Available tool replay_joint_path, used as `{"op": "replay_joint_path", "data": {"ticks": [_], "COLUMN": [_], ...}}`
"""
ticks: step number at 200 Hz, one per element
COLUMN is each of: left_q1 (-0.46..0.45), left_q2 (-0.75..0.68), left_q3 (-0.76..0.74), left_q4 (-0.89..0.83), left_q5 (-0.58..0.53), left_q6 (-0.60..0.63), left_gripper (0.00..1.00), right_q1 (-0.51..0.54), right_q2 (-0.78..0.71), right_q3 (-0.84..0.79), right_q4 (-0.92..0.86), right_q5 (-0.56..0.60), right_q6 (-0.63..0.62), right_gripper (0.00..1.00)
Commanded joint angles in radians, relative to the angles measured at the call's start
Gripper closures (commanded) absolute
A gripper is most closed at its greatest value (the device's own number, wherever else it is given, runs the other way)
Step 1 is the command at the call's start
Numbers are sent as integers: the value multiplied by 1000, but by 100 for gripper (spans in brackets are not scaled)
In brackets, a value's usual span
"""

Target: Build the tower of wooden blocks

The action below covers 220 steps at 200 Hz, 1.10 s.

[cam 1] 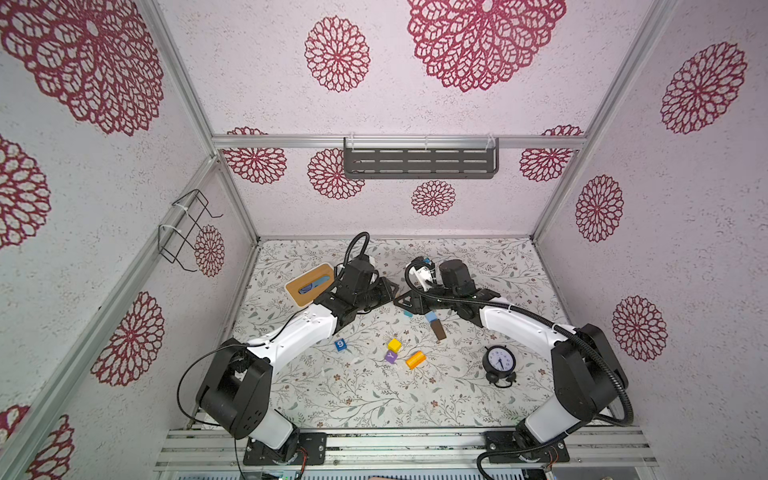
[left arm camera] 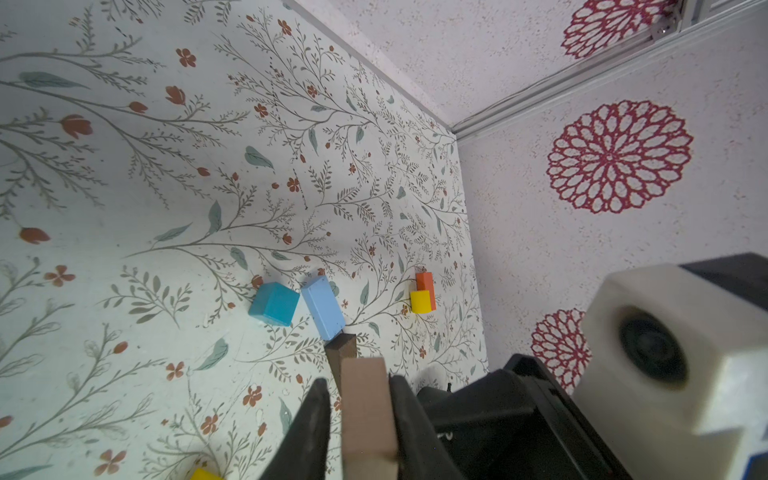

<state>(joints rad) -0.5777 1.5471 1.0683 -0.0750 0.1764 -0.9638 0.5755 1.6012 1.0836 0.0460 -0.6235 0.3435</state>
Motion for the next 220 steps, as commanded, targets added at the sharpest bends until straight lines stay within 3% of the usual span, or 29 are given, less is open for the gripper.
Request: {"op": "replay_joint_path", "data": {"ticks": [1, 29, 61, 88, 145, 180, 220], "left_q1": [-5, -5, -4, 1, 30, 30, 30], "left_q2": [17, 35, 50, 51, 125, 221, 335], "left_q3": [-10, 16, 53, 107, 331, 462, 579], "left_q4": [15, -22, -84, -194, -597, -815, -936], "left_q5": [9, 18, 14, 2, -32, -122, -200], "left_q6": [-10, -9, 6, 59, 232, 319, 370], "left_gripper": [81, 100, 100, 100, 100, 100, 100], "right_q1": [-3, -3, -3, -9, -68, -102, -133], "right_q2": [-37, -39, -48, -66, -132, -197, -238], "right_q3": [-7, -13, -20, -39, -158, -217, -247], "right_q4": [45, 45, 40, 28, 8, -35, -47], "right_q5": [-1, 10, 18, 50, 153, 246, 284], "right_q6": [15, 10, 1, -6, 47, 63, 75], "right_gripper": [73, 60, 52, 36, 32, 30, 29]}}
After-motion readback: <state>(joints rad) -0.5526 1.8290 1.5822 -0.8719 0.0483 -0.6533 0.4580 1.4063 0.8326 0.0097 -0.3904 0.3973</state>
